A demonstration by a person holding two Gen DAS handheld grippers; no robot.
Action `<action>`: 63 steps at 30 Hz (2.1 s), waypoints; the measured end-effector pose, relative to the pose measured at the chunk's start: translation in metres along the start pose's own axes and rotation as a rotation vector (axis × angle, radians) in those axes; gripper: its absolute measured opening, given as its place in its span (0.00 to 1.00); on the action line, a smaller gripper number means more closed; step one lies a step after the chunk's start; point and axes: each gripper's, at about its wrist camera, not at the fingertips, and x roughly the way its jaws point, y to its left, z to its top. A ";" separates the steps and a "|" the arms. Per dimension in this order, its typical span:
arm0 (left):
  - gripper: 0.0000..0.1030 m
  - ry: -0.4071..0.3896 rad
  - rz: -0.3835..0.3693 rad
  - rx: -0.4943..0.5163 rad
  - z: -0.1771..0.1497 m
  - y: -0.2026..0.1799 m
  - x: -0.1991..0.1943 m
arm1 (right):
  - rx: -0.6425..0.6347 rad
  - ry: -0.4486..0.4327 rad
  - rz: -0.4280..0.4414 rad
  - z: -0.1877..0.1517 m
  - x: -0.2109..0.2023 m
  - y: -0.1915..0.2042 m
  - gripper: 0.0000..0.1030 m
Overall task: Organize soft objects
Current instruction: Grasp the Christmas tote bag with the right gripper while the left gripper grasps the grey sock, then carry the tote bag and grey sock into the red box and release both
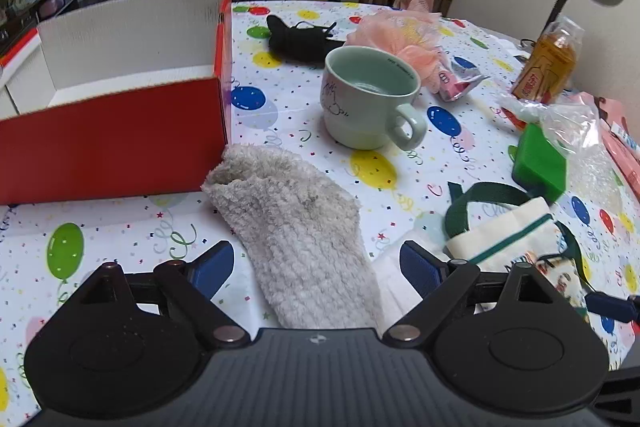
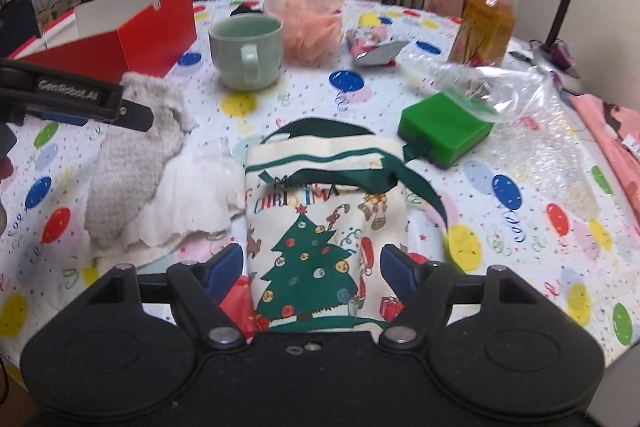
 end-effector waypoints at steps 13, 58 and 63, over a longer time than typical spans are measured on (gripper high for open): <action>0.49 0.094 -0.012 -0.096 0.005 0.013 0.037 | -0.032 0.033 0.031 0.003 0.017 -0.007 0.62; 0.12 -0.031 -0.054 -0.143 0.042 0.003 -0.071 | 0.003 -0.248 0.231 0.077 -0.087 -0.060 0.03; 0.12 -0.059 -0.026 -0.141 0.053 0.010 -0.088 | -0.004 -0.275 0.290 0.099 -0.088 -0.053 0.03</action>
